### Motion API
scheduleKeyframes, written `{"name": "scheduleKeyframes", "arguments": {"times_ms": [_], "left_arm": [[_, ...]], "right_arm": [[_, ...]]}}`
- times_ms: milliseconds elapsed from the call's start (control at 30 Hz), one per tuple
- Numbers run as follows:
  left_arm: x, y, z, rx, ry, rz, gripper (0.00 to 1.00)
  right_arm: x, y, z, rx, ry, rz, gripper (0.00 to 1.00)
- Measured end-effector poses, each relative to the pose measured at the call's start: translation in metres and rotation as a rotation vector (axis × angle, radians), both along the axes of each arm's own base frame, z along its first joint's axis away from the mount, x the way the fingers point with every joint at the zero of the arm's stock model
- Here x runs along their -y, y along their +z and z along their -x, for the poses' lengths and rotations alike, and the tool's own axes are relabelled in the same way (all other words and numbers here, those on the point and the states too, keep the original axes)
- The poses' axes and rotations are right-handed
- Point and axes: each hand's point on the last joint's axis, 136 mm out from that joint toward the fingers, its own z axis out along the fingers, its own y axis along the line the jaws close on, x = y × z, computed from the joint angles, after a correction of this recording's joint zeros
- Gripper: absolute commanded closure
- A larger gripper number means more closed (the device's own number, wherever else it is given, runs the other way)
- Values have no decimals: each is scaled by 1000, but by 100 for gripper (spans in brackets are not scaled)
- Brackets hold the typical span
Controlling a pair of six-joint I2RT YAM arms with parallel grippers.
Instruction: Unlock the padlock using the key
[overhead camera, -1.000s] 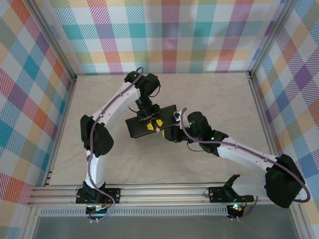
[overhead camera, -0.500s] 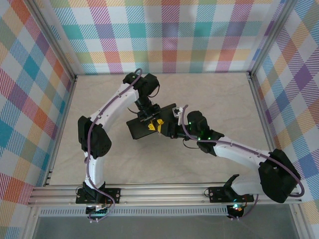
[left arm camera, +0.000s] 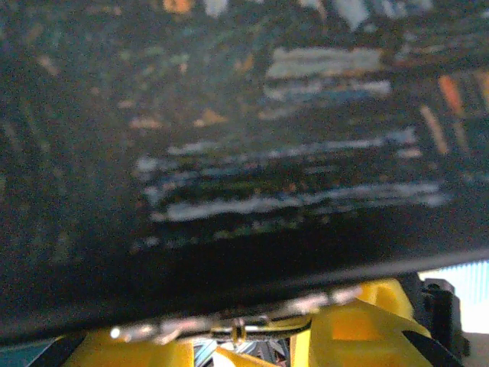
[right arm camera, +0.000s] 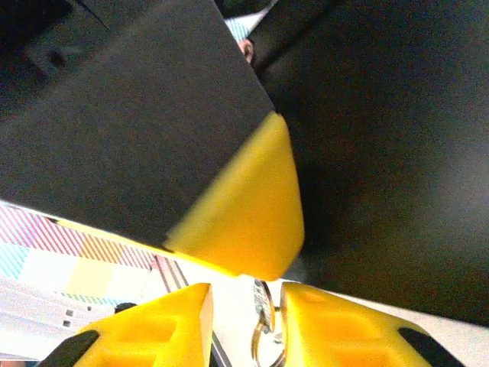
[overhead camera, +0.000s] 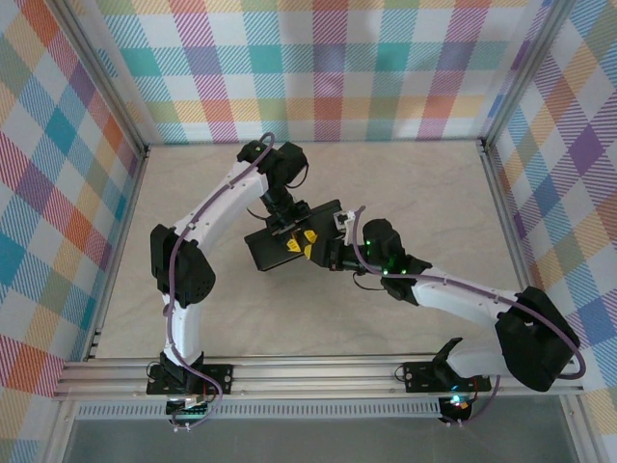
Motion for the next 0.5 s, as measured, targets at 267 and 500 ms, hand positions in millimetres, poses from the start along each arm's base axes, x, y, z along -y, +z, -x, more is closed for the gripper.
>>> {"name": "scheduleKeyframes", "arguments": {"times_ms": [267, 500], "left_arm": [[3, 2, -1, 18, 6, 34, 84], [3, 2, 1, 20, 16, 44, 84]], "right_arm": [[3, -11, 4, -33, -4, 3, 78], [3, -9, 2, -32, -15, -2, 74]]}}
